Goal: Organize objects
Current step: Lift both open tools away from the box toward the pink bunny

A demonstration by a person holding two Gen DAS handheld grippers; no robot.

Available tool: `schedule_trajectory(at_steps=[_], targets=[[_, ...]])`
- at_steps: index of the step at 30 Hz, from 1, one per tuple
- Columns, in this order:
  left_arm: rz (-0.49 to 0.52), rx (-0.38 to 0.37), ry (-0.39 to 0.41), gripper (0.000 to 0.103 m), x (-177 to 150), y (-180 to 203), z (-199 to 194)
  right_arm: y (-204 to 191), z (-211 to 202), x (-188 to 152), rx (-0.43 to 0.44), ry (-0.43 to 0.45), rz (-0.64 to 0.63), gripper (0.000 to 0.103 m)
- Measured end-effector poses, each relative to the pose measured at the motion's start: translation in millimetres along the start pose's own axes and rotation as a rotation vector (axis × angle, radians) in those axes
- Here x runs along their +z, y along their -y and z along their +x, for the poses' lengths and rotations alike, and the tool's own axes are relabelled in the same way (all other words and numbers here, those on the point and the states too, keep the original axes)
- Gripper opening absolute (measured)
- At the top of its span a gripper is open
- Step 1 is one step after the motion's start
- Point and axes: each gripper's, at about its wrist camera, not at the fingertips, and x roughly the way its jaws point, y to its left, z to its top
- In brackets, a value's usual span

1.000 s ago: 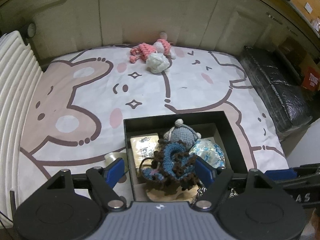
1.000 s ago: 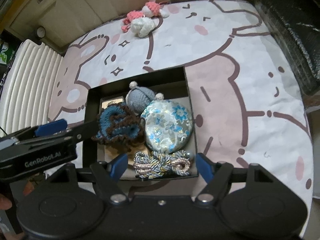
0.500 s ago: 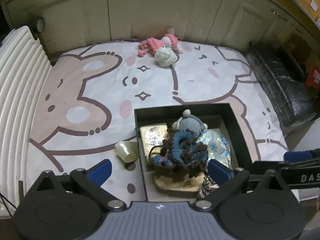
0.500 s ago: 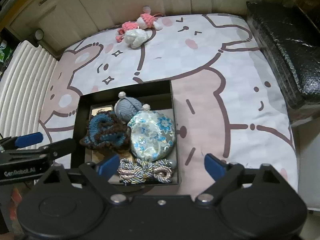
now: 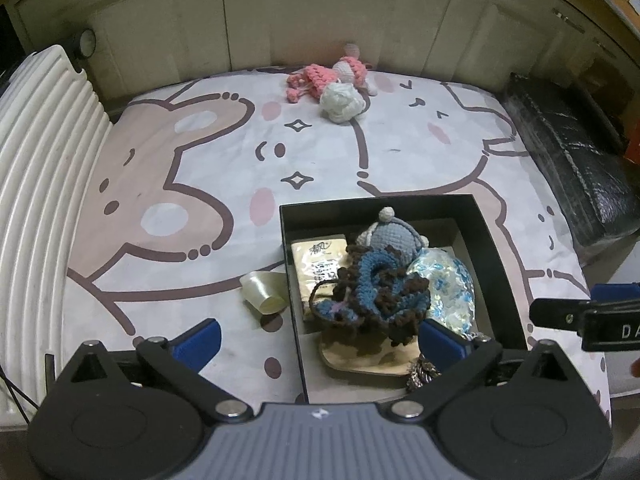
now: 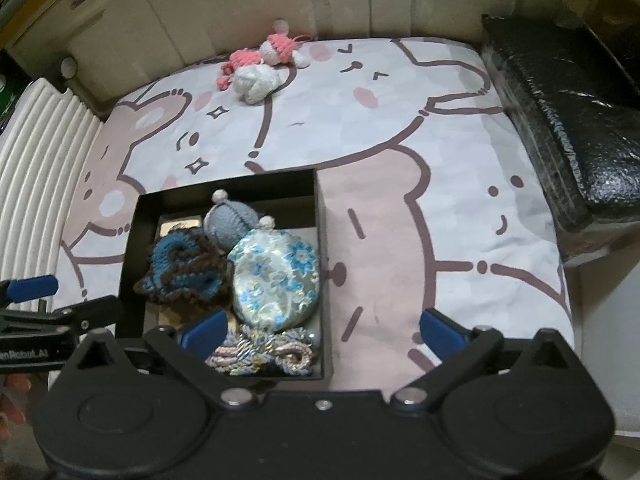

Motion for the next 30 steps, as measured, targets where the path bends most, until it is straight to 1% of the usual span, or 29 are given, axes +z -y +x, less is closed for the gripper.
schedule_trajectory(at_steps=[3, 7, 10, 15, 24, 30], targets=[[-0.004, -0.004, 0.003, 0.103, 1, 1, 1, 4, 2, 1, -0.002, 0.011, 0.003, 0.103], [-0.006, 0.014, 0.046, 0.103, 3, 0, 0, 7, 1, 2, 0.000, 0.045, -0.009, 0.103], [-0.017, 0.017, 0.073, 0.103, 7, -2, -1, 8, -2, 4, 0.014, 0.091, -0.020, 0.103], [-0.033, 0.043, 0.121, 0.103, 11, -5, -2, 6, -4, 9, 0.008, 0.173, -0.052, 0.103], [-0.036, 0.056, 0.207, 0.103, 22, -5, -3, 9, -10, 18, 0.028, 0.311, -0.047, 0.103], [-0.021, 0.075, 0.277, 0.103, 29, -4, 0, 10, -6, 25, 0.023, 0.368, -0.031, 0.103]])
